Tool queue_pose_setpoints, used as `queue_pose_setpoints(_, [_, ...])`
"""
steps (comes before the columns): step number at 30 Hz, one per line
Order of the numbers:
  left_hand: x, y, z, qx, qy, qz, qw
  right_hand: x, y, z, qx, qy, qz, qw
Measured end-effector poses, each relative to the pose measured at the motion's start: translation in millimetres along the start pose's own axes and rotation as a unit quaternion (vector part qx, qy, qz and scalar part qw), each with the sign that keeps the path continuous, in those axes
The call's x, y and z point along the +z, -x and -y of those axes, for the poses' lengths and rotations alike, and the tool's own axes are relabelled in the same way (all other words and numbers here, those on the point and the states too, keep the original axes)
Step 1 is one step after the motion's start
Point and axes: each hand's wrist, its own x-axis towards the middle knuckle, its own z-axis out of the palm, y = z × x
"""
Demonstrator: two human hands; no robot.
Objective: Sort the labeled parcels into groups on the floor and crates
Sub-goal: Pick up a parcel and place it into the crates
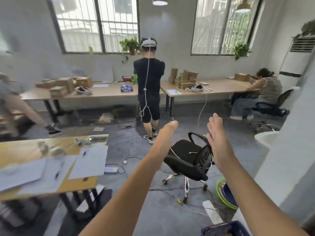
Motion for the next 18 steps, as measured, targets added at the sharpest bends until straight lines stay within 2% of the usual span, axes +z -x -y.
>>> queue_pose_setpoints(9, [-225,109,27,0.027,0.017,-0.128,0.991,243,70,-1,0.008,-0.023,0.168,0.986])
queue_pose_setpoints(15, [-339,176,53,0.056,0.056,-0.246,0.966,376,112,-3,0.037,-0.043,0.261,0.964])
queue_pose_setpoints(18, [-390,205,69,0.059,0.073,-0.308,0.947,434,136,-6,0.028,-0.039,0.335,0.941])
